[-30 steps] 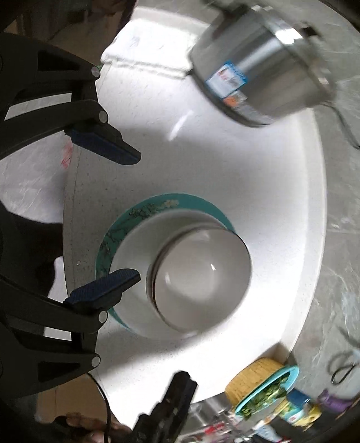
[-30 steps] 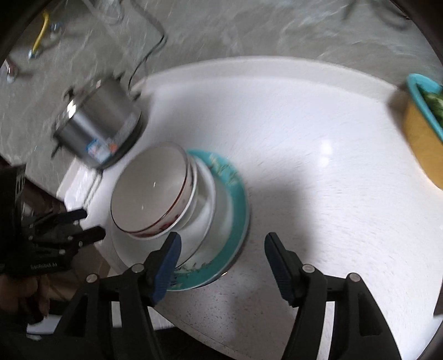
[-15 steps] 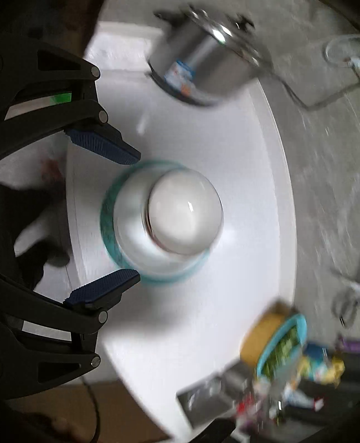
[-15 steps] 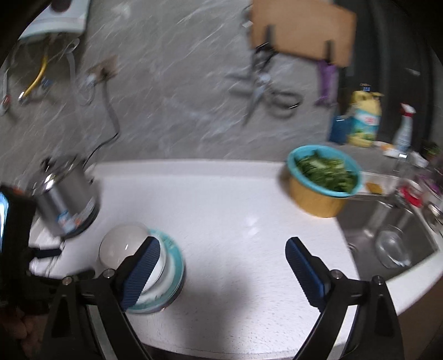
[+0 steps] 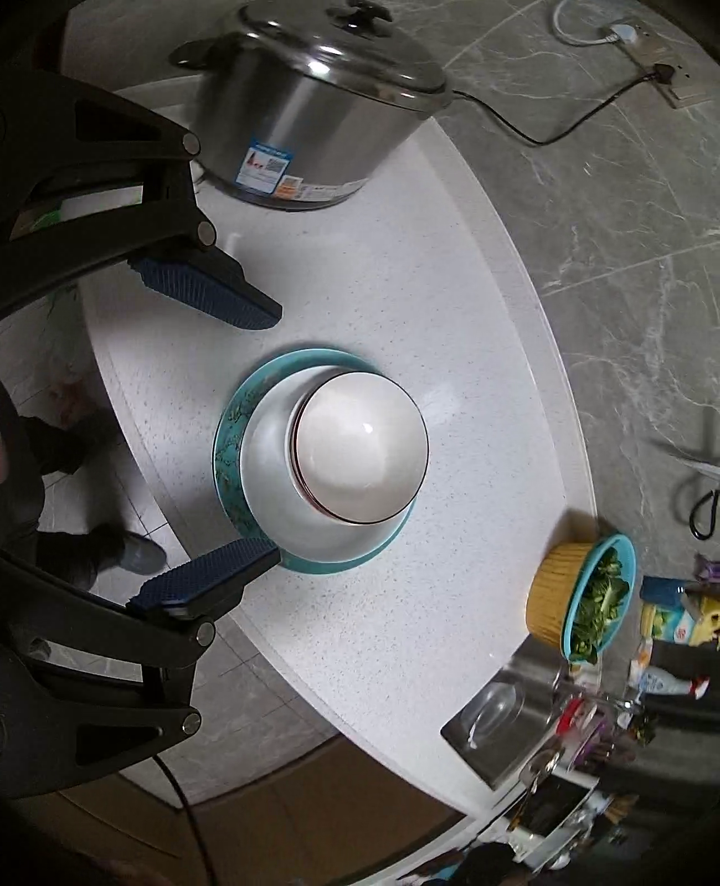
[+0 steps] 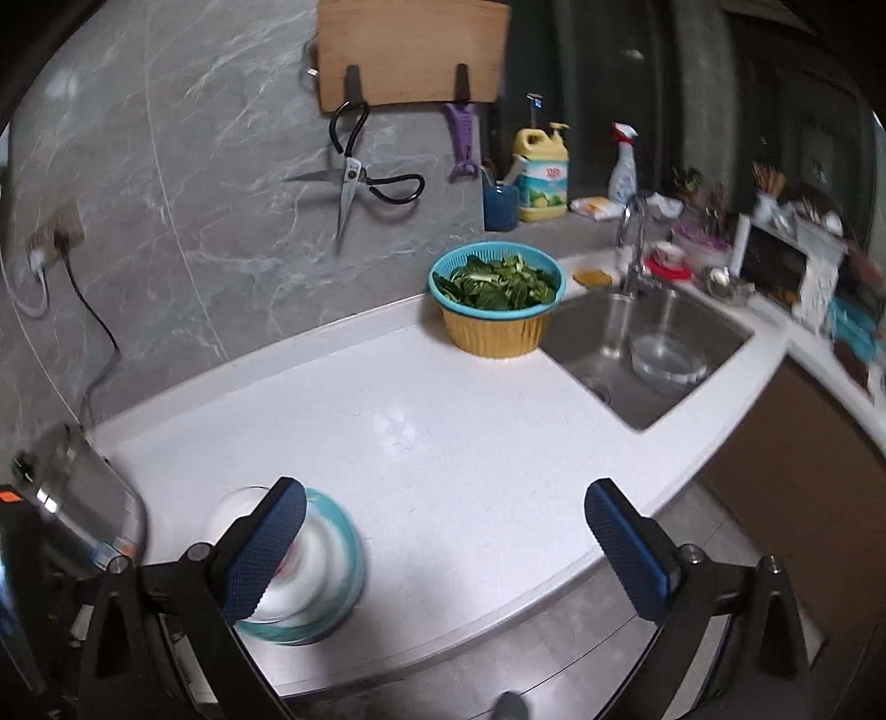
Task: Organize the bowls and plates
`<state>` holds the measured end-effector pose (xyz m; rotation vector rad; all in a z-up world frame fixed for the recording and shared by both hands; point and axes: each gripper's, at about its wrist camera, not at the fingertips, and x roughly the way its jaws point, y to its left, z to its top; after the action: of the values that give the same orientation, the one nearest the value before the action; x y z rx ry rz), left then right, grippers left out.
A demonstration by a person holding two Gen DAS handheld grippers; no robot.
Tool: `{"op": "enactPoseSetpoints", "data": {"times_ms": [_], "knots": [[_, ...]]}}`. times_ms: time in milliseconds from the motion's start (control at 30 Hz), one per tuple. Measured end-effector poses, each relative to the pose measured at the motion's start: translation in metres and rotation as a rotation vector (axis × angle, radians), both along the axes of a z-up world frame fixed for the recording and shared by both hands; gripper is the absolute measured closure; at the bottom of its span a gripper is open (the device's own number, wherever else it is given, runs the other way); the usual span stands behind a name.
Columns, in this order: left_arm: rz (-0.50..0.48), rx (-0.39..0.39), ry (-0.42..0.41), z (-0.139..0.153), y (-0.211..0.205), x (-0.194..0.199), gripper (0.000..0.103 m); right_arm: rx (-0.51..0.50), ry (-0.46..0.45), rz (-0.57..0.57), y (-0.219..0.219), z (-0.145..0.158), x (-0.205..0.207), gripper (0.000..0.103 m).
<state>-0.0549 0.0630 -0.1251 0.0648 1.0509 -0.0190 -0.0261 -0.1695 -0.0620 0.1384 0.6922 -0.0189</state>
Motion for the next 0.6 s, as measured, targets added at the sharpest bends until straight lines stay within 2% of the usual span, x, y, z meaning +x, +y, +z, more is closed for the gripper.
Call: {"op": "enactPoseSetpoints", "data": {"times_ms": [100, 167, 233, 267, 367, 433, 533, 600], "knots": [[0.005, -0.005, 0.006, 0.003, 0.020, -0.008, 0.026, 0.031, -0.031, 0.022, 0.012, 0.009, -0.012, 0.000], [0.015, -0.009, 0.011, 0.004, 0.026, -0.006, 0.026, 0.048, -0.008, 0.043, 0.020, 0.008, -0.010, 0.000], [0.021, -0.017, 0.000, 0.006, 0.032, -0.003, 0.026, 0.115, 0.077, 0.134, 0.029, -0.001, 0.003, 0.000], [0.022, -0.019, -0.002, 0.008, 0.036, -0.001, 0.026, 0.129, 0.113, 0.142, 0.031, -0.005, 0.009, 0.000], [0.013, -0.032, -0.009, 0.009, 0.040, 0.006, 0.026, 0.166, 0.199, 0.084, 0.033, -0.015, 0.019, 0.000], [0.018, -0.042, -0.005, 0.009, 0.043, 0.008, 0.026, 0.145, 0.235, 0.062, 0.039, -0.020, 0.020, 0.000], [0.003, -0.038, 0.004, 0.007, 0.042, 0.009, 0.026, 0.037, 0.276, 0.020, 0.054, -0.025, 0.019, 0.000], [0.005, -0.032, 0.005, 0.006, 0.042, 0.009, 0.026, 0.028, 0.276, 0.018, 0.060, -0.026, 0.017, 0.000]]}}
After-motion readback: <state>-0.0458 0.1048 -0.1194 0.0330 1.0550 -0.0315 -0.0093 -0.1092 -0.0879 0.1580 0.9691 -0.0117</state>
